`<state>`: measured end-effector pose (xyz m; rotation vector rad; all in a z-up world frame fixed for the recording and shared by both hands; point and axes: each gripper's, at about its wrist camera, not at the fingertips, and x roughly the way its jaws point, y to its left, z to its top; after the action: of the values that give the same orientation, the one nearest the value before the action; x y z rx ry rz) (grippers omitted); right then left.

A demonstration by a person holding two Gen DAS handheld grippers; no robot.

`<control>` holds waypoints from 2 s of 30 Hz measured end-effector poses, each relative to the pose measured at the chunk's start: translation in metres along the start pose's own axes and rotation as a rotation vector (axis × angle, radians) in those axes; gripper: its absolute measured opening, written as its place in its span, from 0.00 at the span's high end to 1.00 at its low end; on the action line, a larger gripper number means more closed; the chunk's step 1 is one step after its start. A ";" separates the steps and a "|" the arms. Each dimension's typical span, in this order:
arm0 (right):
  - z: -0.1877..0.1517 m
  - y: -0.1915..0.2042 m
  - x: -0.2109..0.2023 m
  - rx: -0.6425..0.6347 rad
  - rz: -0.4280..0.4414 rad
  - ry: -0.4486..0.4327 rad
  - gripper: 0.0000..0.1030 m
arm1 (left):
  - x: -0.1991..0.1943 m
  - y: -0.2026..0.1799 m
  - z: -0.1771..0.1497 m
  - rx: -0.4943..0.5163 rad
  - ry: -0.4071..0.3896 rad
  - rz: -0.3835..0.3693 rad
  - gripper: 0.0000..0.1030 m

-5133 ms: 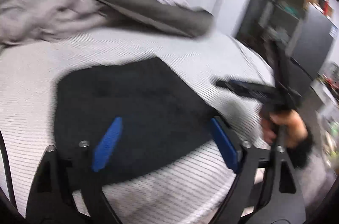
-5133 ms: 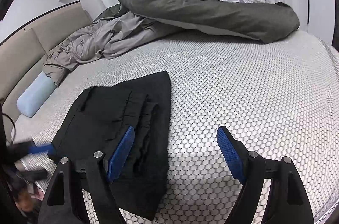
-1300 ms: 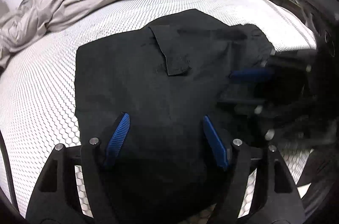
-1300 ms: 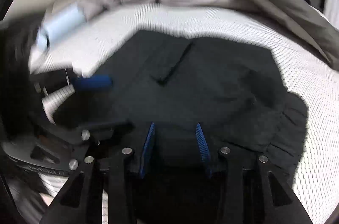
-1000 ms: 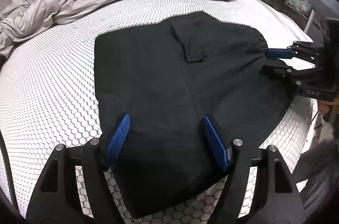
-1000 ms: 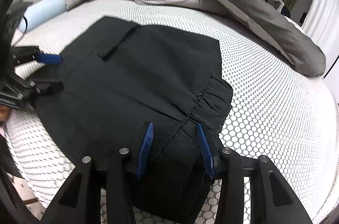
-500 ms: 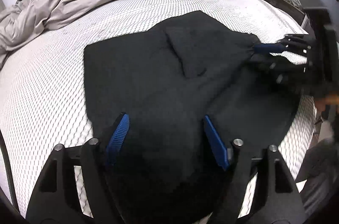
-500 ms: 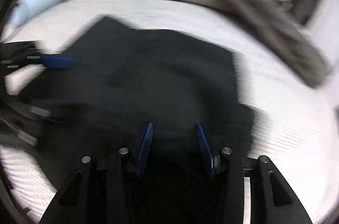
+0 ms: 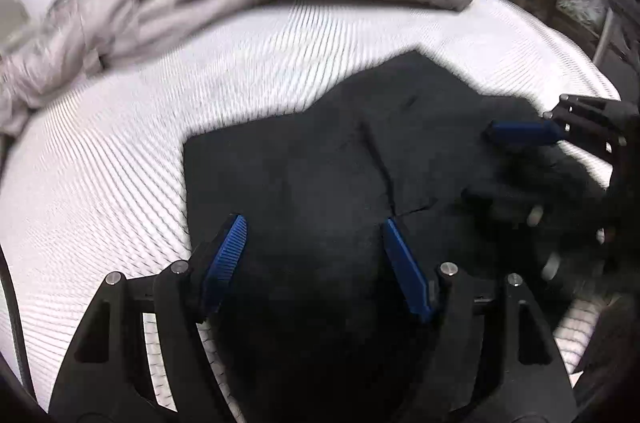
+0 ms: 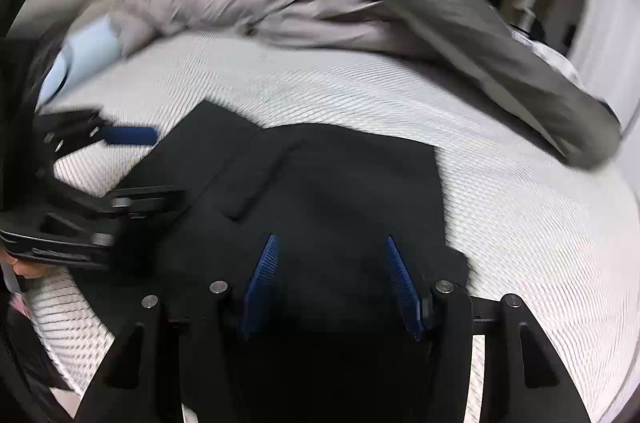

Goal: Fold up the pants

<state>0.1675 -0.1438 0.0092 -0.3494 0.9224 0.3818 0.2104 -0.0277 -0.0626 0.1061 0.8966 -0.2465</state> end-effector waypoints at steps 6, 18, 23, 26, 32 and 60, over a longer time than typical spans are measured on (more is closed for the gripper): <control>-0.007 -0.029 0.034 0.018 -0.078 0.114 0.48 | -0.006 0.013 -0.010 -0.025 0.007 -0.045 0.30; 0.011 -0.032 0.012 0.138 0.062 0.019 0.62 | -0.018 0.006 0.027 -0.038 -0.020 0.008 0.43; 0.012 -0.011 0.060 0.066 -0.012 0.127 0.62 | 0.013 0.028 0.020 -0.110 0.014 -0.050 0.42; -0.001 -0.033 0.048 0.067 -0.162 0.152 0.61 | 0.007 0.038 0.011 -0.137 0.009 -0.048 0.42; -0.018 -0.059 0.022 0.141 -0.028 0.120 0.63 | -0.017 0.035 0.023 -0.160 0.001 -0.033 0.47; -0.031 -0.022 0.027 -0.011 0.071 0.094 0.51 | -0.047 -0.014 -0.041 0.011 0.049 -0.081 0.43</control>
<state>0.1707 -0.1728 -0.0278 -0.3478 1.0264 0.4383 0.1482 -0.0252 -0.0512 0.0864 0.9496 -0.3260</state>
